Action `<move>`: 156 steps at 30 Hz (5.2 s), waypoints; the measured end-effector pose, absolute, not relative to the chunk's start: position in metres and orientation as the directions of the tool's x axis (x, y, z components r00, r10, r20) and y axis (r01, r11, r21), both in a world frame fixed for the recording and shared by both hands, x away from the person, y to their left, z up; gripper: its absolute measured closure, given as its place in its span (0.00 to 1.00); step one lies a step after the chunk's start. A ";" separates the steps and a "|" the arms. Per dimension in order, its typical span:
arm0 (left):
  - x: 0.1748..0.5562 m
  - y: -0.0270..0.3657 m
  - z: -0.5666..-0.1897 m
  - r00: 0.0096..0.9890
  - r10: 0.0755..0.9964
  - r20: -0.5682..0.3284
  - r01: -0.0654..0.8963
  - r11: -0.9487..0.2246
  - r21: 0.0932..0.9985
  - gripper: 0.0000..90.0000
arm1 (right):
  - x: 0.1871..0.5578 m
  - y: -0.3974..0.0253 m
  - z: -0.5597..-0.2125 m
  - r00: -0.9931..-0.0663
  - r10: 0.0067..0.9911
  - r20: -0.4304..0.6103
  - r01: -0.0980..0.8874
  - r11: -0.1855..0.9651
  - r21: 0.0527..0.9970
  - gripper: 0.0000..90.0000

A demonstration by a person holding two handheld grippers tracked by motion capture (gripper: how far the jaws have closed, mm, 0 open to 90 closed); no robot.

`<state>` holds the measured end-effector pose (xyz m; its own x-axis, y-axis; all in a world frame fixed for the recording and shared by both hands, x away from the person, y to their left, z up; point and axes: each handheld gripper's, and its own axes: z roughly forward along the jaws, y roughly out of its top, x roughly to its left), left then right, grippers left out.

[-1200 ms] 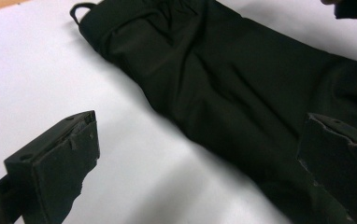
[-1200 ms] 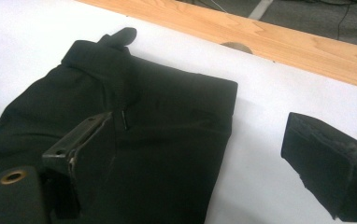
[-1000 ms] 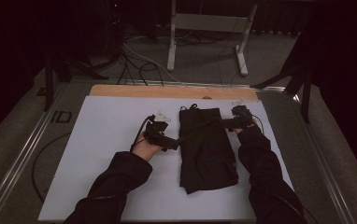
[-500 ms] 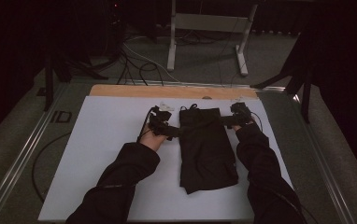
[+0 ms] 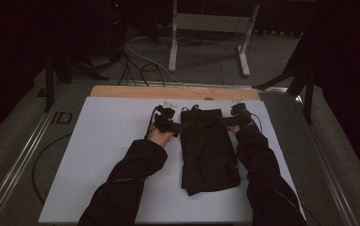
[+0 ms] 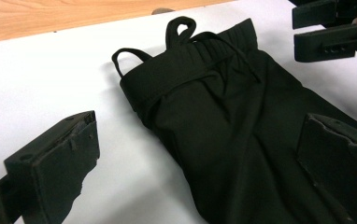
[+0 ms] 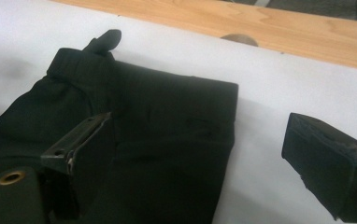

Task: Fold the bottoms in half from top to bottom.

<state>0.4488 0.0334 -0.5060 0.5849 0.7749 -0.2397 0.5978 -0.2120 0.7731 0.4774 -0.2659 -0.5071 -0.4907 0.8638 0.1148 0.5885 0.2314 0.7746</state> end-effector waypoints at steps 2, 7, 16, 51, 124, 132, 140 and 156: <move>0.453 0.033 -0.508 0.575 0.775 -0.263 0.621 -0.204 0.757 0.01 | 0.479 -0.265 -0.510 -0.487 0.867 0.105 0.597 0.243 0.765 0.14; 0.463 0.026 -0.516 0.563 0.782 -0.268 0.668 -0.240 0.704 0.03 | 0.482 -0.264 -0.519 -0.478 0.872 0.106 0.617 0.248 0.747 0.15; 0.476 0.019 -0.532 0.512 0.800 -0.312 0.730 -0.214 0.649 0.18 | 0.489 -0.264 -0.529 -0.463 0.880 0.106 0.633 0.245 0.734 0.26; 0.467 0.018 -0.529 0.616 0.748 -0.245 0.641 -0.295 0.709 0.97 | 0.481 -0.253 -0.522 -0.535 0.843 0.063 0.621 0.341 0.706 0.95; 0.370 0.028 -0.470 0.787 0.579 -0.213 0.492 -0.382 0.782 0.97 | 0.358 -0.275 -0.472 -0.624 0.781 0.010 0.420 0.324 0.848 0.95; 0.356 0.026 -0.472 0.800 0.569 -0.192 0.477 -0.407 0.779 0.97 | 0.342 -0.277 -0.475 -0.630 0.776 0.016 0.416 0.320 0.851 0.95; 0.342 0.027 -0.474 0.808 0.563 -0.172 0.460 -0.421 0.782 0.97 | 0.326 -0.278 -0.477 -0.641 0.768 0.019 0.412 0.322 0.853 0.95; 0.315 0.027 -0.483 0.823 0.545 -0.163 0.445 -0.440 0.780 0.97 | 0.301 -0.278 -0.490 -0.652 0.757 0.045 0.433 0.323 0.842 0.95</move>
